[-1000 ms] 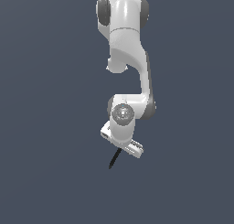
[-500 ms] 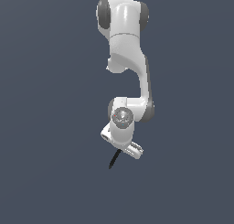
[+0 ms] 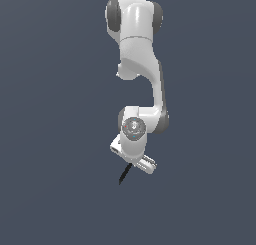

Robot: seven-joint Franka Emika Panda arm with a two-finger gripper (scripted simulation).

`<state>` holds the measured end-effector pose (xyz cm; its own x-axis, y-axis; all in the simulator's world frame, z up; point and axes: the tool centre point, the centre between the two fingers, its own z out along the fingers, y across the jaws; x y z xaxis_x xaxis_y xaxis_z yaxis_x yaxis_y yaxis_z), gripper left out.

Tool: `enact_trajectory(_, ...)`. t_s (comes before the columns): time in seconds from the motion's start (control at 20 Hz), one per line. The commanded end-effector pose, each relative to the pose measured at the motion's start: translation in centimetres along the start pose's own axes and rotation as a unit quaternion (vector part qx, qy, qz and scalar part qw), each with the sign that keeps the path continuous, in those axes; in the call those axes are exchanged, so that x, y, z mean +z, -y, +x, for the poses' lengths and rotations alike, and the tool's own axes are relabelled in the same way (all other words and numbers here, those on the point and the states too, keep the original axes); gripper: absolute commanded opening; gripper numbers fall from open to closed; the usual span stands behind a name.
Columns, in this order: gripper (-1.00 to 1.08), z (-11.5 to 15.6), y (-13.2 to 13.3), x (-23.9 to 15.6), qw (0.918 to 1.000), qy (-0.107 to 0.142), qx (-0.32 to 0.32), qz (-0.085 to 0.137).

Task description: Pick up the object and move it to a goal position.

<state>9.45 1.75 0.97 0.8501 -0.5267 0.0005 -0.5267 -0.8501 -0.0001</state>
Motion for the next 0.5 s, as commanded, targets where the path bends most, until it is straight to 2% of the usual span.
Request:
enact_trajectory(0.0,-1.00,-0.1,0.1,-0.2,1.0000,0.000,0.000,0.000)
enact_trajectory(0.45,-1.00,-1.9,0.7,-3.1,1.0000,0.000,0.000,0.000)
